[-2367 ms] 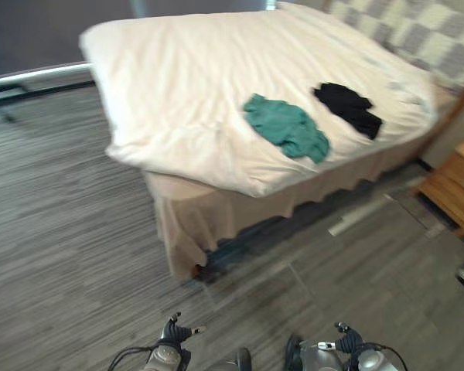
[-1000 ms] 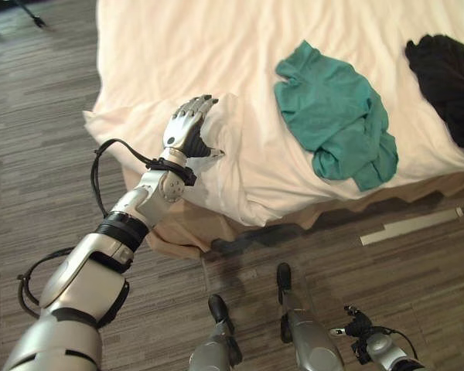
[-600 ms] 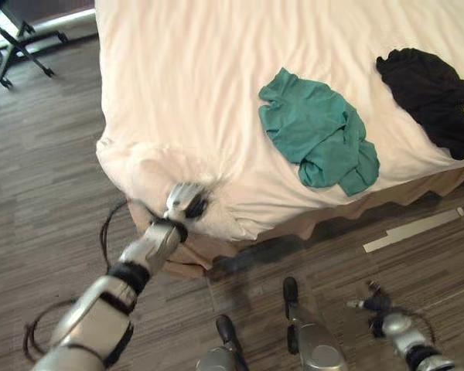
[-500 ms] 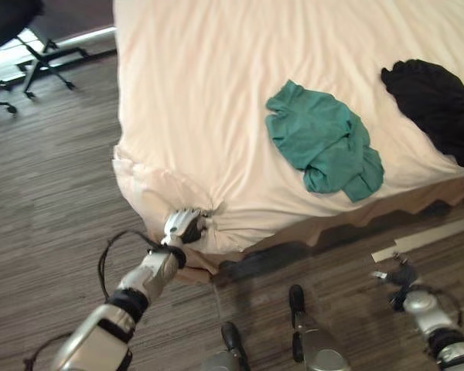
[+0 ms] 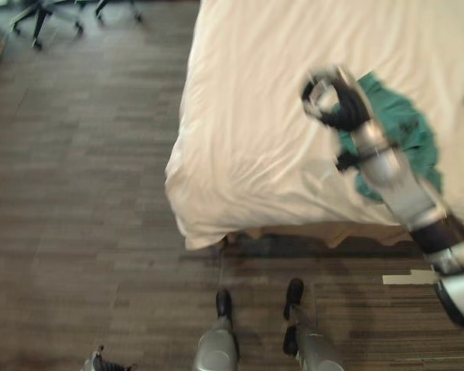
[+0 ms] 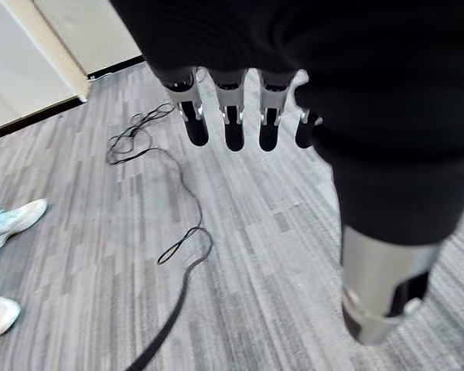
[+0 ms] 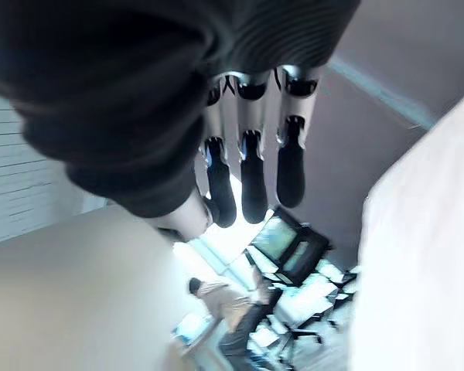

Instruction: Tidy up the quilt and then pick up the clothes from the bed and put them into the laundry hamper.

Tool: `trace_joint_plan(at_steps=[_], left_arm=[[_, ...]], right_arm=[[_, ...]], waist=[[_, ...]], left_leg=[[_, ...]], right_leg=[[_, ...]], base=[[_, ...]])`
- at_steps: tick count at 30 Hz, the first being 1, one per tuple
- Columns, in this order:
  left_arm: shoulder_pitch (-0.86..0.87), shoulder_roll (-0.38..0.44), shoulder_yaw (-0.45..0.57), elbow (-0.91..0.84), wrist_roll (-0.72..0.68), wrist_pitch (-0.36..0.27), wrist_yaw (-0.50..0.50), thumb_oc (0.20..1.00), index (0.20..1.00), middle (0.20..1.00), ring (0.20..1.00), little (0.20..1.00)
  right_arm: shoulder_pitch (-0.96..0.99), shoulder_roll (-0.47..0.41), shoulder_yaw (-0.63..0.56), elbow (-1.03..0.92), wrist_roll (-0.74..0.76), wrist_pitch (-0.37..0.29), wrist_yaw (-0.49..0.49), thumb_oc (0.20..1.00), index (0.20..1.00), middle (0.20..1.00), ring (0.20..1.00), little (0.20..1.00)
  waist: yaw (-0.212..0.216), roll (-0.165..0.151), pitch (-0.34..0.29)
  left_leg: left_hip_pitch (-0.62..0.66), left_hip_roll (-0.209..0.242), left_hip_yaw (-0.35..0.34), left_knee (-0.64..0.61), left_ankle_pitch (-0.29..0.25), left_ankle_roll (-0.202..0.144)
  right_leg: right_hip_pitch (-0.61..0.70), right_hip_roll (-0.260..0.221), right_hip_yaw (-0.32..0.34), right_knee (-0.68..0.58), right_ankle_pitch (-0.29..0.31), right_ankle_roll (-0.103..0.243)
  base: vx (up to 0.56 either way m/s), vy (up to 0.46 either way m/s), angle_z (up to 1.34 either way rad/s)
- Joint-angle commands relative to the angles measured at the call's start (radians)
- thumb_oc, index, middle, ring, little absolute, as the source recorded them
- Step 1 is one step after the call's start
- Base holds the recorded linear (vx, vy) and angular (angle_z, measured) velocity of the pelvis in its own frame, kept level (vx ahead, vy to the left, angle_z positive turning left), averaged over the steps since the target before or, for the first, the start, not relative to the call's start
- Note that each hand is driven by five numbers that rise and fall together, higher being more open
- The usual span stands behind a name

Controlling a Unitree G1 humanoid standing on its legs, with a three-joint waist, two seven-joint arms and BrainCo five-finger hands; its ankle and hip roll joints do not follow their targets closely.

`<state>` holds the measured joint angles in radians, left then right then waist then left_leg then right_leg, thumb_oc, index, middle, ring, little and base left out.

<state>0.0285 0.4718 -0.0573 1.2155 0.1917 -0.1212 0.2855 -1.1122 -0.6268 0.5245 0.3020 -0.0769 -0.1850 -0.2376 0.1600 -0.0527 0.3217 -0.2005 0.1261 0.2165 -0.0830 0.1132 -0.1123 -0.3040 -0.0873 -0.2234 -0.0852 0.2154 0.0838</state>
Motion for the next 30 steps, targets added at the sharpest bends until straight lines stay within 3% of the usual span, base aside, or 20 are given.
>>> trace_joint_plan(at_steps=[1,5,10,11,13,14,16,17,19,21,23,26,27,28,30], left_arm=[[-0.139,0.087,-0.102,-0.053,-0.091,-0.058,0.042,1.000,1.000,1.000,1.000,1.000],[-0.240,0.081,-0.189,-0.159,-0.112,-0.075,0.060,1.000,1.000,1.000,1.000,1.000],[-0.313,0.052,-0.276,-0.336,-0.122,-0.099,0.064,1.000,1.000,1.000,1.000,1.000],[-0.325,0.030,-0.292,-0.341,-0.119,-0.100,0.066,1.000,1.000,1.000,1.000,1.000],[-0.324,0.030,-0.292,-0.341,-0.119,-0.100,0.066,1.000,1.000,1.000,1.000,1.000],[-0.328,0.011,-0.299,-0.343,-0.113,-0.095,0.065,1.000,1.000,1.000,1.000,1.000],[-0.315,-0.027,-0.299,-0.323,-0.100,-0.083,0.066,1.000,1.000,1.000,1.000,1.000],[-0.308,-0.050,-0.297,-0.295,-0.096,-0.074,0.059,1.000,1.000,1.000,1.000,1.000],[-0.308,-0.050,-0.297,-0.294,-0.096,-0.074,0.059,1.000,1.000,1.000,1.000,1.000],[-0.302,-0.082,-0.276,-0.233,-0.137,-0.066,0.027,1.000,1.000,1.000,1.000,1.000],[-0.301,-0.090,-0.277,-0.245,-0.143,-0.077,0.013,1.000,1.000,1.000,1.000,1.000],[-0.296,-0.077,-0.266,-0.335,-0.209,-0.121,-0.004,1.000,1.000,1.000,1.000,1.000],[-0.307,-0.080,-0.258,-0.356,-0.293,-0.143,-0.001,1.000,1.000,1.000,1.000,1.000],[-0.309,-0.080,-0.258,-0.355,-0.293,-0.143,-0.001,1.000,1.000,1.000,1.000,1.000],[-0.330,-0.087,-0.250,-0.385,-0.381,-0.159,-0.022,1.000,1.000,1.000,1.000,1.000]], right_arm=[[-0.135,0.010,0.023,0.169,0.086,0.018,-0.046,0.200,0.200,0.200,0.200,0.200],[-0.240,0.077,0.082,0.315,0.121,0.029,-0.059,0.200,0.200,0.200,0.200,0.200],[-0.188,0.274,0.124,0.449,0.148,0.036,-0.033,0.200,0.200,0.200,0.200,0.200],[-0.104,0.361,0.141,0.457,0.154,0.038,-0.005,0.200,0.200,0.200,0.200,0.200],[-0.104,0.361,0.141,0.457,0.153,0.038,-0.005,0.200,0.200,0.200,0.200,0.200],[-0.037,0.404,0.164,0.427,0.142,0.042,0.018,0.200,0.200,0.200,0.200,0.200],[0.140,0.474,0.222,0.290,0.160,0.037,0.092,0.200,0.200,0.200,0.200,0.200],[0.252,0.487,0.255,0.187,0.271,0.018,0.166,0.200,0.200,0.200,0.200,0.200],[0.252,0.486,0.255,0.186,0.271,0.019,0.166,0.200,0.200,0.200,0.200,0.200],[0.314,0.436,0.271,-0.022,0.330,-0.005,0.230,0.200,0.200,0.200,0.200,0.200],[0.305,0.398,0.235,-0.120,0.341,-0.024,0.222,0.200,0.200,0.200,0.200,0.200],[0.219,0.330,0.148,-0.184,0.295,-0.054,0.142,0.200,0.200,0.200,0.200,0.200],[0.127,0.284,0.065,-0.142,0.271,-0.063,0.054,0.200,0.200,0.200,0.200,0.200],[0.126,0.284,0.065,-0.142,0.271,-0.063,0.054,0.200,0.200,0.200,0.200,0.200],[0.025,0.201,-0.046,-0.067,0.240,-0.056,-0.044,0.200,0.200,0.200,0.200,0.200]], waist=[[0.048,0.001,0.099],[0.072,0.010,0.128],[0.104,0.040,0.169],[0.106,0.044,0.175],[0.106,0.044,0.175],[0.104,0.044,0.174],[0.090,0.036,0.167],[0.069,0.024,0.158],[0.068,0.024,0.156],[0.036,0.009,0.144],[0.015,0.005,0.145],[0.001,0.008,0.158],[-0.004,0.016,0.182],[-0.004,0.015,0.180],[-0.017,0.023,0.197]], left_leg=[[-0.065,0.047,-0.052,0.002,0.000,-0.035],[-0.199,0.045,-0.074,0.027,0.022,-0.046],[-0.305,0.045,-0.096,0.071,0.025,-0.048],[-0.291,0.047,-0.099,0.069,0.022,-0.045],[-0.290,0.047,-0.099,0.069,0.022,-0.045],[-0.266,0.048,-0.100,0.061,0.019,-0.043],[-0.199,0.052,-0.097,0.031,0.013,-0.041],[-0.131,0.054,-0.091,0.005,0.007,-0.039],[-0.134,0.054,-0.092,0.004,0.009,-0.038],[-0.072,0.055,-0.074,-0.004,-0.005,-0.041],[-0.052,0.056,-0.058,-0.004,-0.013,-0.040],[-0.056,0.055,-0.039,-0.004,-0.008,-0.044],[-0.074,0.052,-0.029,0.014,-0.006,-0.048],[-0.078,0.051,-0.029,0.014,-0.004,-0.047],[-0.158,0.049,-0.019,0.056,-0.008,-0.053]], right_leg=[[-0.038,-0.140,0.009,0.121,-0.131,0.115],[-0.155,-0.151,-0.032,0.182,-0.145,0.115],[-0.262,-0.155,-0.047,0.245,-0.165,0.109],[-0.247,-0.149,-0.049,0.237,-0.170,0.106],[-0.246,-0.149,-0.049,0.237,-0.170,0.106],[-0.222,-0.145,-0.049,0.226,-0.172,0.105],[-0.156,-0.134,-0.043,0.186,-0.174,0.100],[-0.096,-0.126,-0.032,0.156,-0.170,0.098],[-0.097,-0.126,-0.033,0.153,-0.167,0.098],[-0.045,-0.122,-0.020,0.126,-0.165,0.096],[-0.041,-0.121,-0.004,0.122,-0.162,0.095],[-0.067,-0.123,0.014,0.132,-0.154,0.097],[-0.099,-0.126,0.026,0.145,-0.148,0.097],[-0.102,-0.126,0.026,0.144,-0.146,0.097],[-0.177,-0.132,0.036,0.168,-0.135,0.101]], base=[[-0.10,-0.021,0.35],[-0.14,-0.048,0.48],[-0.09,-0.049,0.26],[-0.03,-0.028,0.03],[0.00,-0.013,-0.08],[0.05,-0.028,-0.09],[0.10,-0.018,-0.03],[0.09,0.012,-0.05],[0.05,0.009,-0.14],[0.07,0.020,-0.15],[0.01,0.035,-0.17],[-0.06,-0.008,-0.42],[-0.07,-0.019,-0.31],[-0.13,-0.048,-0.28],[-0.09,-0.044,-0.23]])
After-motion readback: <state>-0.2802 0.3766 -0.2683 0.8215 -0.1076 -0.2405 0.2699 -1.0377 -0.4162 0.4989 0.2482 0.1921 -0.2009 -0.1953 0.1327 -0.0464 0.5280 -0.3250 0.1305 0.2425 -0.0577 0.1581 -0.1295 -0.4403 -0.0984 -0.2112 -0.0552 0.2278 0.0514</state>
